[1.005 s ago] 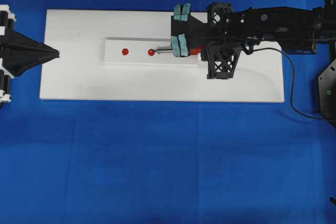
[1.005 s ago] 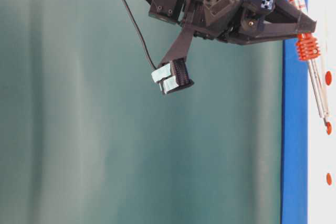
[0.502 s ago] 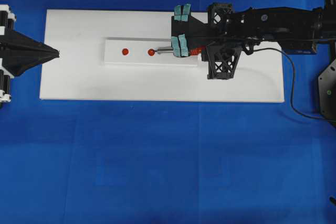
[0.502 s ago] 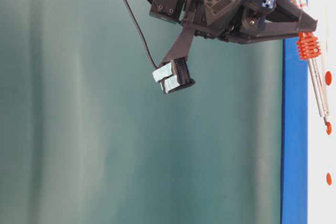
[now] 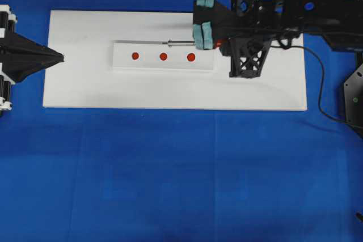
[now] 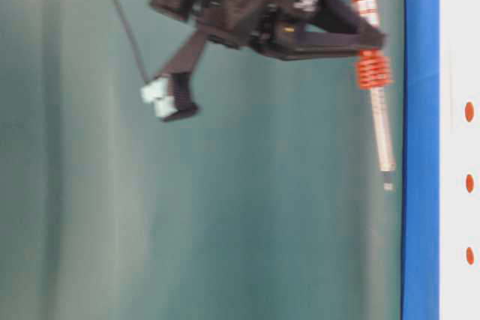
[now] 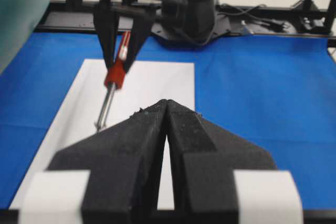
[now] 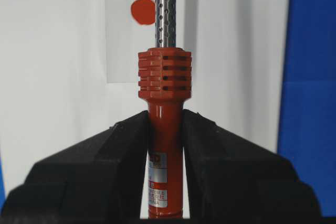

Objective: Touch the tip of the soldering iron to the mark.
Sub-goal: 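Lift the iron and move it right above the rightmost dot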

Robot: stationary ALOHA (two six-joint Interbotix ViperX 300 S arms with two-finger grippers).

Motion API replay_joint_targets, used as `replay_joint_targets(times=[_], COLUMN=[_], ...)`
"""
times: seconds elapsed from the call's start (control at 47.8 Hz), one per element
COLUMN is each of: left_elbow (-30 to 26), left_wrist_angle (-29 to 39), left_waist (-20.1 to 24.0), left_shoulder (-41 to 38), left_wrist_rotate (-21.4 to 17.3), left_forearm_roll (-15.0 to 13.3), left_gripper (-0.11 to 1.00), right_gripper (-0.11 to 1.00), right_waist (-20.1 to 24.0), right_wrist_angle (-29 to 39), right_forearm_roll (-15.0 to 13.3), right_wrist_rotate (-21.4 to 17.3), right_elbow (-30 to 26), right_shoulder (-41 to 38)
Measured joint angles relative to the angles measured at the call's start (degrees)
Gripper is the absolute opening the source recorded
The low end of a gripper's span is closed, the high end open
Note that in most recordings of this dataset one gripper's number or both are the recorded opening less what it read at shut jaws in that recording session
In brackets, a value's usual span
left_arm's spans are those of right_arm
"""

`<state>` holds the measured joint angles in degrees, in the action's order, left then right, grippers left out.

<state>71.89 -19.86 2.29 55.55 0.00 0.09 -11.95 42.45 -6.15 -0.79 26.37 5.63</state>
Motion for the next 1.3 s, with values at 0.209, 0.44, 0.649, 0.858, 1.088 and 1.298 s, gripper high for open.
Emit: replay_joint_targets(times=[0.209, 0.44, 0.649, 0.858, 1.088, 1.298], left_elbow=[0.0, 0.0, 0.0, 0.0, 0.0, 0.1], left_wrist_angle=[0.0, -0.1, -0.1, -0.3, -0.3, -0.3], left_waist=[0.0, 0.0, 0.0, 0.0, 0.0, 0.0], left_shoulder=[0.1, 0.1, 0.1, 0.1, 0.1, 0.1], left_wrist_rotate=[0.0, 0.0, 0.0, 0.0, 0.1, 0.0], left_forearm_roll=[0.0, 0.0, 0.0, 0.0, 0.0, 0.0], left_gripper=[0.0, 0.0, 0.0, 0.0, 0.0, 0.0], right_gripper=[0.06, 0.06, 0.06, 0.06, 0.06, 0.06], right_waist=[0.0, 0.0, 0.0, 0.0, 0.0, 0.0], right_wrist_angle=[2.4, 2.6, 3.4, 3.8, 5.2, 7.0], right_forearm_roll=[-0.8, -0.9, -0.9, -1.1, -1.0, -1.1], right_wrist_rotate=[0.0, 0.1, 0.0, 0.0, -0.1, -0.2], right_elbow=[-1.3, -1.4, -1.2, 2.0, 6.7, 9.2], right_shoulder=[2.8, 2.9, 3.2, 6.2, 11.0, 14.4])
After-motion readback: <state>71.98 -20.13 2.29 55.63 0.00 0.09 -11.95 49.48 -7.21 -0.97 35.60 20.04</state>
